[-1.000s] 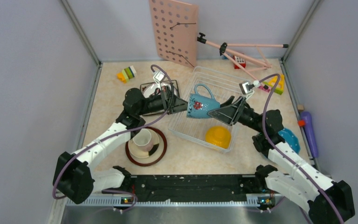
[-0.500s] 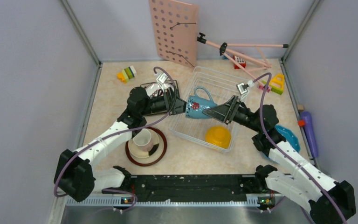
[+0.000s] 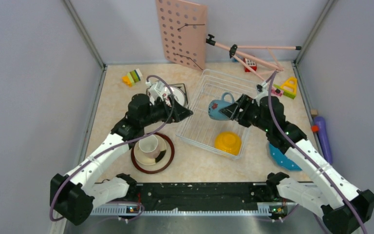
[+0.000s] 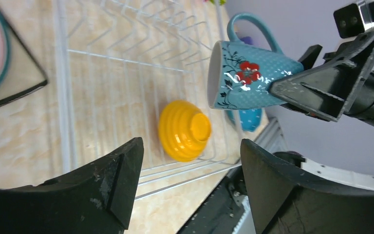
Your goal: Load the mixed dishes into the dish rack
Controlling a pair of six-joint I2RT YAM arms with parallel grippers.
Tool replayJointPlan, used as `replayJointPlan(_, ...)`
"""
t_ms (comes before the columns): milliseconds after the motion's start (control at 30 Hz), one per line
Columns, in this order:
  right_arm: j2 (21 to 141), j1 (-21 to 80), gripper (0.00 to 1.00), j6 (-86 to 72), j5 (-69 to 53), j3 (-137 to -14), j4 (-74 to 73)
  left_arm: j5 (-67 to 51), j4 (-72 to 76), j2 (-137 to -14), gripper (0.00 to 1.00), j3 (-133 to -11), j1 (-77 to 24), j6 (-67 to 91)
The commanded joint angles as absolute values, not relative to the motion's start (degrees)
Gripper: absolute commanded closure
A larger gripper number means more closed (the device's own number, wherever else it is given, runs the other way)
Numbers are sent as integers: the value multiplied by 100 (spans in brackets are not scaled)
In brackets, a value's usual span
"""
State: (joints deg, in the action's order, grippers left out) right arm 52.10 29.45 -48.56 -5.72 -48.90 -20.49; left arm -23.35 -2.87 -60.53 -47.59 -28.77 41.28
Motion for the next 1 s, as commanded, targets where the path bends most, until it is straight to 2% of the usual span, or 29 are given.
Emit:
replayJointPlan(0, 5886, 3181, 100, -4986, 1086, -5775, -3464, -1361, -986, -5766, 21, -4919, -2867, 3553)
replayJointPlan(100, 6504, 3400, 100, -5296, 1973, -6333, -4375, -1082, -1098, -5627, 20, -4841, -2870, 3455)
replayJointPlan(200, 7046, 3462, 100, -5449, 2335, -6775, -4930, -979, -1142, -5569, 20, -4784, -2872, 3413)
replayJointPlan(500, 7269, 3480, 100, -5033, 2817, -6896, -4832, -873, -1259, -5546, 20, -4713, -2874, 3220)
replayJointPlan(967, 7746, 3472, 100, -4959, 2840, -6524, -4859, -1011, -1286, -5762, 21, -4619, -2874, 3156)
